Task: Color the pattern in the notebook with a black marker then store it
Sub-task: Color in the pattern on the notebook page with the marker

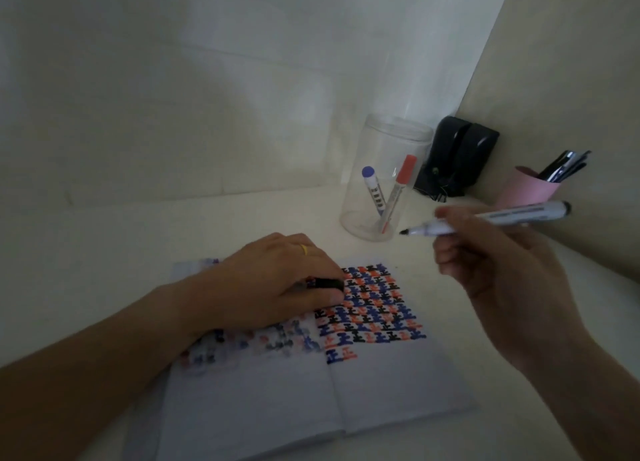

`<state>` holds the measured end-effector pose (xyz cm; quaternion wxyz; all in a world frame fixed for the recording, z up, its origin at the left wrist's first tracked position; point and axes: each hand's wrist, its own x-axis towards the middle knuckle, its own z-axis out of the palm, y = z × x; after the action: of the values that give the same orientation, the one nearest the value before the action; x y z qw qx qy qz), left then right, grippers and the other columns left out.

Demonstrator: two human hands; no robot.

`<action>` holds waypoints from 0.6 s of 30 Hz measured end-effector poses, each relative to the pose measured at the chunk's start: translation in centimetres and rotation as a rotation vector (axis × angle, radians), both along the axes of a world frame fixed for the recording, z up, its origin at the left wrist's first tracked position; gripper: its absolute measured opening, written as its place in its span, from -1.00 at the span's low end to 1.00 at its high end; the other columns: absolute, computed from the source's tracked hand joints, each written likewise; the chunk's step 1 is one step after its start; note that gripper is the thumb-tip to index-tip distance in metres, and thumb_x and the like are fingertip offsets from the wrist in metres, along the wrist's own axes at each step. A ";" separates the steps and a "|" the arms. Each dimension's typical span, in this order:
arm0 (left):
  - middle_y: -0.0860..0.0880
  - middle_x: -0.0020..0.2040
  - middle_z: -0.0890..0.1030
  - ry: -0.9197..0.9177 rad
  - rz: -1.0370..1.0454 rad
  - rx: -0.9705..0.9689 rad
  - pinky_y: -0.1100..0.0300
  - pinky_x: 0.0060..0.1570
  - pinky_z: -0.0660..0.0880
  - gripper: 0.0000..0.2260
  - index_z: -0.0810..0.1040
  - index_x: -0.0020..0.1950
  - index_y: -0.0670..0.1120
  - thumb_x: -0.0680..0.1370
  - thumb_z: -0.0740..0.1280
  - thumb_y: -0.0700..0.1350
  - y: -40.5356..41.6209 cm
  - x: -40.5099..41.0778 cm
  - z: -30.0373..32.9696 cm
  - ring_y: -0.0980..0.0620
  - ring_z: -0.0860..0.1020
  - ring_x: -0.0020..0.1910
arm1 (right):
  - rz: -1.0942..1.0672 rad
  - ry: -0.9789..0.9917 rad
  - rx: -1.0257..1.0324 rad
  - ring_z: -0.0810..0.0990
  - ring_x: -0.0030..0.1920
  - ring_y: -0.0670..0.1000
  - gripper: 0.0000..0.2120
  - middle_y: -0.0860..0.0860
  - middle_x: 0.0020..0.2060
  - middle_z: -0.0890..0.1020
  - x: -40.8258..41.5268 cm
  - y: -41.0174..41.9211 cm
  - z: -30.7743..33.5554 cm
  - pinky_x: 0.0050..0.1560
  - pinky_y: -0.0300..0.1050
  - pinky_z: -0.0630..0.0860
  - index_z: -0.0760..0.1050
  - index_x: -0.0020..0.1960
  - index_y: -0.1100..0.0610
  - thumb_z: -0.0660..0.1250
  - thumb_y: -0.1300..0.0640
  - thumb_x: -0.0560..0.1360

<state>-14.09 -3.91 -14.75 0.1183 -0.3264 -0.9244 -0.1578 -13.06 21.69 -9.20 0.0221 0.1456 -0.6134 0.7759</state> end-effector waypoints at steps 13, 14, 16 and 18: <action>0.31 0.24 0.62 0.008 -0.056 0.042 0.18 0.22 0.44 -0.65 0.60 0.26 0.23 0.60 0.18 0.29 -0.5 -0.6 -0.6 0.29 0.49 0.22 | -0.038 -0.002 0.419 0.63 -0.43 0.09 -0.82 0.21 -0.43 0.67 3.3 -0.8 -4.9 -0.37 -0.12 0.61 0.68 -0.21 0.25 0.52 0.17 0.24; 0.31 0.23 0.62 0.003 -0.058 0.047 0.16 0.22 0.45 -0.66 0.60 0.25 0.22 0.60 0.18 0.29 -0.5 -0.6 -0.6 0.28 0.49 0.21 | -0.030 0.014 0.431 0.63 -0.43 0.09 -0.82 0.22 -0.43 0.67 3.3 -0.8 -4.9 -0.36 -0.10 0.62 0.68 -0.20 0.24 0.52 0.16 0.24; 0.31 0.23 0.63 0.003 -0.059 0.045 0.12 0.22 0.46 -0.66 0.60 0.24 0.22 0.60 0.19 0.29 -0.6 -0.6 -0.6 0.28 0.50 0.22 | -0.013 0.026 0.442 0.64 -0.42 0.10 -0.80 0.22 -0.41 0.68 3.4 -0.9 -4.9 -0.35 -0.10 0.62 0.69 -0.20 0.22 0.53 0.13 0.23; 0.31 0.23 0.62 0.003 -0.056 0.040 0.10 0.23 0.46 -0.66 0.60 0.24 0.22 0.60 0.19 0.29 -0.5 -0.7 -0.7 0.29 0.50 0.23 | 0.001 0.036 0.456 0.66 -0.41 0.10 -0.80 0.22 -0.39 0.69 3.5 -0.9 -4.9 -0.34 -0.12 0.62 0.69 -0.19 0.22 0.53 0.12 0.24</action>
<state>-14.75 -4.46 -15.45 0.1216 -0.3500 -0.9114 -0.1789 -9.56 20.75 -14.06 -0.0007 0.1611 -0.7723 0.6145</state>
